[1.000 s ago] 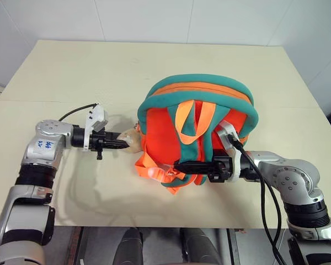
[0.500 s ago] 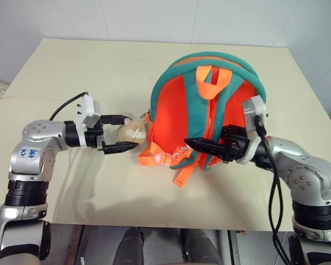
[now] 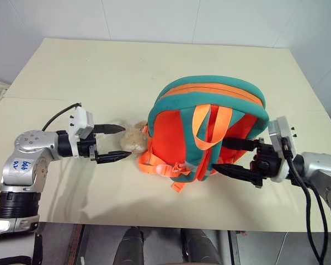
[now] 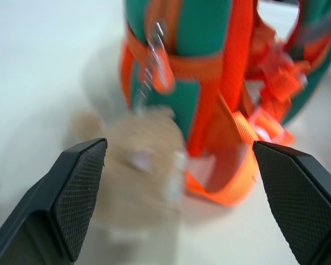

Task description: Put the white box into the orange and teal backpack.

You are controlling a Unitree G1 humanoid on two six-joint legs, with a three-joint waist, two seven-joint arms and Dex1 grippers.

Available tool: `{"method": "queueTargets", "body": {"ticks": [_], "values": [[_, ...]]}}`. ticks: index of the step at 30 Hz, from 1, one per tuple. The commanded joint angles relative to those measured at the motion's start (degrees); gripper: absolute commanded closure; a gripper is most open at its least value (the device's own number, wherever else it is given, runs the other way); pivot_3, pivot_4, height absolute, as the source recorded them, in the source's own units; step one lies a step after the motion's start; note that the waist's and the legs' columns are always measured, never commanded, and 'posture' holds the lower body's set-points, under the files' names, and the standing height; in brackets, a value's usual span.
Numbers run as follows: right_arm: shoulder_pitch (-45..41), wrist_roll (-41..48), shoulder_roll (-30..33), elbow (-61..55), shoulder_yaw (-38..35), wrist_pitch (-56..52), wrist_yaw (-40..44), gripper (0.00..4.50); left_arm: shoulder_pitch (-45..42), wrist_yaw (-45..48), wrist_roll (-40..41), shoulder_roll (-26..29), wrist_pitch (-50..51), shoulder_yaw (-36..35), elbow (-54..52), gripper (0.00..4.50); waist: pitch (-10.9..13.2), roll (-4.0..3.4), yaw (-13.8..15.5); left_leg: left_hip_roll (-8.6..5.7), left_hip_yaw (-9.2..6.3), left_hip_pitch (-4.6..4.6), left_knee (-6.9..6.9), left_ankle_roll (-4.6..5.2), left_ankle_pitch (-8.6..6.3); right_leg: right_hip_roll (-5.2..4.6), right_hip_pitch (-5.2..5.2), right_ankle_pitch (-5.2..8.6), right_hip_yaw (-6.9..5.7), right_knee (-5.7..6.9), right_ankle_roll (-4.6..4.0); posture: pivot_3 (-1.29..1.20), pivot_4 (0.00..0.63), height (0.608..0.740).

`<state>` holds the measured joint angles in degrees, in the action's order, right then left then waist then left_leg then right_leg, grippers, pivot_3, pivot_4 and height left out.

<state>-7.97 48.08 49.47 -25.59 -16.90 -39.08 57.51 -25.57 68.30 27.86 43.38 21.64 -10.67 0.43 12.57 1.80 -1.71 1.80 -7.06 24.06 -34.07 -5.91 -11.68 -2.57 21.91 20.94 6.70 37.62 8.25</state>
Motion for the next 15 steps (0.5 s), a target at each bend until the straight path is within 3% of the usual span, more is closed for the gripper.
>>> {"method": "queueTargets", "body": {"ticks": [1,9,15], "values": [[1.32,-3.3,1.84,1.47,-3.9,5.77,3.14,0.03,1.86,0.04,3.56,-0.43,-1.9,-3.66,-3.13,0.0,0.0,0.0,-0.11,0.0,0.02,-0.02,0.0,0.0,0.0,0.0,-0.02,0.0,0.01,0.0,0.0,0.0,0.15,0.74],[1.27,-8.04,1.81,8.12,-4.85,14.4,6.63,0.03,7.99,0.07,3.85,-0.09,-2.93,-4.25,-5.38,0.0,0.0,0.0,0.02,0.01,0.06,-0.45,0.04,0.0,0.0,-0.02,-0.49,-0.01,0.03,-0.12,-0.01,0.0,0.15,0.74],[1.09,-6.91,3.64,11.21,-5.66,13.42,9.44,0.03,9.22,0.3,3.47,-0.21,-3.87,-3.21,-5.7,0.0,0.0,0.0,0.05,0.01,0.08,-0.49,0.04,0.0,0.0,-0.02,-0.52,-0.02,0.05,-0.12,-0.03,0.0,0.15,0.74]]}}
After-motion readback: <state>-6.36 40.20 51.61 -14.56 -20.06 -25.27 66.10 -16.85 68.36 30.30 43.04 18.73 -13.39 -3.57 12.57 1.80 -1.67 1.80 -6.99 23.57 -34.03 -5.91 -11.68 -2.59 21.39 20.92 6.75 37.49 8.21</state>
